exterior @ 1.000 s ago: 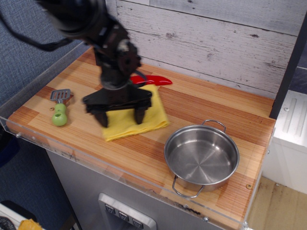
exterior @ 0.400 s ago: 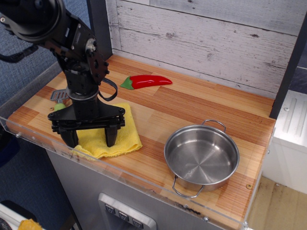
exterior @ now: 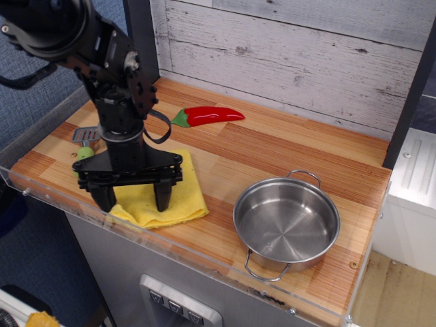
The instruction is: Move the yellow cloth from back to front
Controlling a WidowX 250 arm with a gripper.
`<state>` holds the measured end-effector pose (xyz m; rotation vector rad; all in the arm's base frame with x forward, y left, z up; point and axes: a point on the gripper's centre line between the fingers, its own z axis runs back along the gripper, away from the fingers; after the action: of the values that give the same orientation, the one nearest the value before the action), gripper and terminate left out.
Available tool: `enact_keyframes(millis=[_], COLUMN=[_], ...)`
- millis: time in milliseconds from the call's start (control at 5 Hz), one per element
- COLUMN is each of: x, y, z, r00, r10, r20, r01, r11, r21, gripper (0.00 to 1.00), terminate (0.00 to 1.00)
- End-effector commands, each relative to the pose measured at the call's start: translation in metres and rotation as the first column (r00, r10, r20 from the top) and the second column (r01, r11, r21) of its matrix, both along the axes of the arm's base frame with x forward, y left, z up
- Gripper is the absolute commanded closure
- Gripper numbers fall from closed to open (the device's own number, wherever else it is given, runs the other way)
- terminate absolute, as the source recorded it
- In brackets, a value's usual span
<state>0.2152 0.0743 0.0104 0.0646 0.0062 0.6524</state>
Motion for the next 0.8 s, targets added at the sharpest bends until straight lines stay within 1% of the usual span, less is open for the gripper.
enact_keyframes(millis=[0,200,400,600], x=[0.039,0.052,0.056,0.054], y=[0.002,-0.002,-0.009,-0.013], z=[0.074,0.104,0.133,0.148], r00=[0.979,0.965,0.952,0.954], r10=[0.084,0.095,0.089,0.083], r20=[0.187,0.246,0.292,0.289], r01=[-0.079,-0.085,-0.073,-0.063], r11=[0.996,0.995,0.995,0.995], r21=[-0.035,-0.053,-0.065,-0.077], gripper=[0.00,0.00,0.00,0.00], terminate=[0.00,0.00,0.00,0.00])
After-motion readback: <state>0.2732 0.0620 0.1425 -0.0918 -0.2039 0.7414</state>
